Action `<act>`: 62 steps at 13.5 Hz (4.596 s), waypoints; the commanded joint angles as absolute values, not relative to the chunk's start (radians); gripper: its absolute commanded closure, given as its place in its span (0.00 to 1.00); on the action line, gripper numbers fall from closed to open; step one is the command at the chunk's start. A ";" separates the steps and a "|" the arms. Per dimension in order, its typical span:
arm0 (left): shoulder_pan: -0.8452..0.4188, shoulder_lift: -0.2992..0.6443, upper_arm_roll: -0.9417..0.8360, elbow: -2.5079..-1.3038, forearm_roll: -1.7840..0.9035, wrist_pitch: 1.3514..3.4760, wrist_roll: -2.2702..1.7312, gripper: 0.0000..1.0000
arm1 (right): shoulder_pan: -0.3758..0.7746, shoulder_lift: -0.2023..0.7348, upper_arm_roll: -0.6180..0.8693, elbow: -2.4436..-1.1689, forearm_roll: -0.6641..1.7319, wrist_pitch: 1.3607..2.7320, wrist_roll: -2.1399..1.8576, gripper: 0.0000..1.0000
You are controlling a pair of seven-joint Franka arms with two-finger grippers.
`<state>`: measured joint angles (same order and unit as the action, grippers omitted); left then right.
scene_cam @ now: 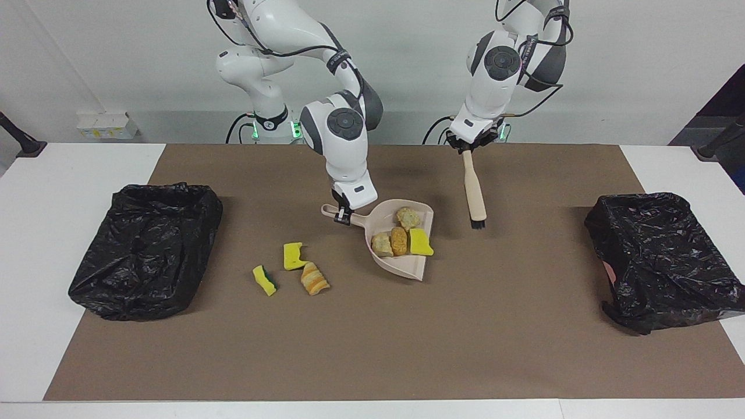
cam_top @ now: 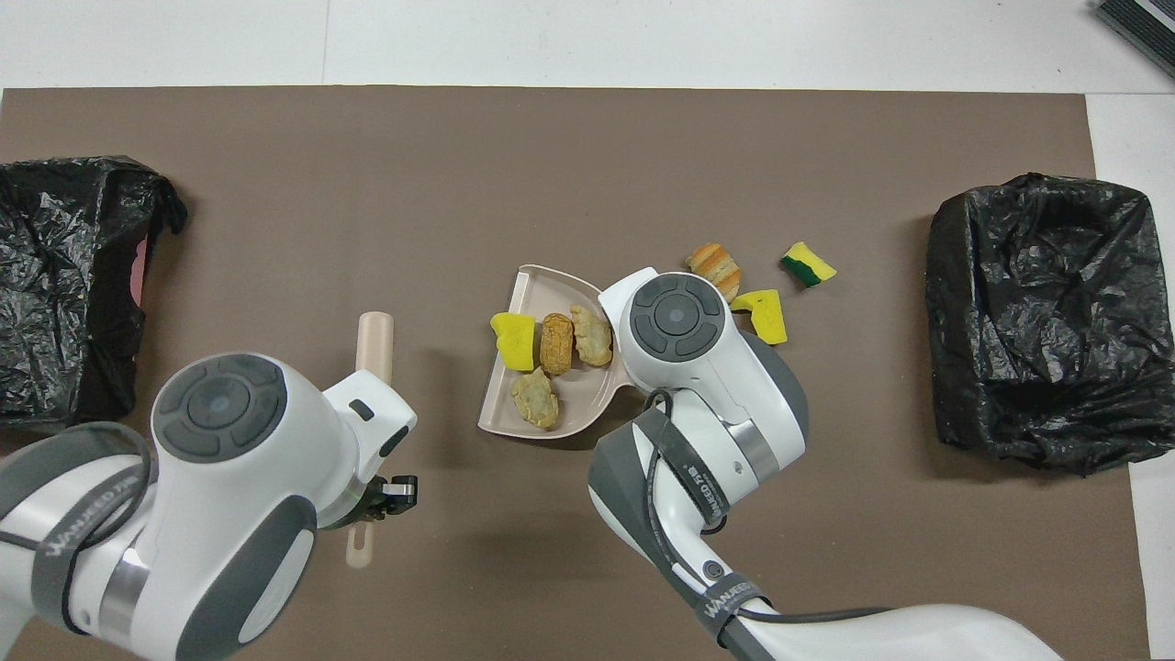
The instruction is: Sweep and dump trash in bin
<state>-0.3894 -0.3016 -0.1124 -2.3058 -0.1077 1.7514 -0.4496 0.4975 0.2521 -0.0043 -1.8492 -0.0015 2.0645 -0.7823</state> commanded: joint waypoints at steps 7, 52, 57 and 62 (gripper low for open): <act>-0.558 -0.236 -0.097 -2.333 -0.181 1.904 -0.624 1.00 | 0.410 0.134 0.002 -1.836 0.094 1.938 -0.911 1.00; -0.048 -0.242 -0.087 -2.320 -0.087 2.027 0.110 0.00 | -0.336 0.196 -0.041 -1.638 -0.452 1.983 -1.562 1.00; 0.038 -0.239 -0.086 -2.096 -0.045 1.832 0.190 0.00 | -0.259 0.199 -0.034 -1.675 -0.836 1.909 -1.404 1.00; 0.150 -0.223 -0.084 -1.889 -0.041 1.692 0.189 0.00 | -0.157 0.189 -0.029 -1.640 -0.971 1.712 -1.419 1.00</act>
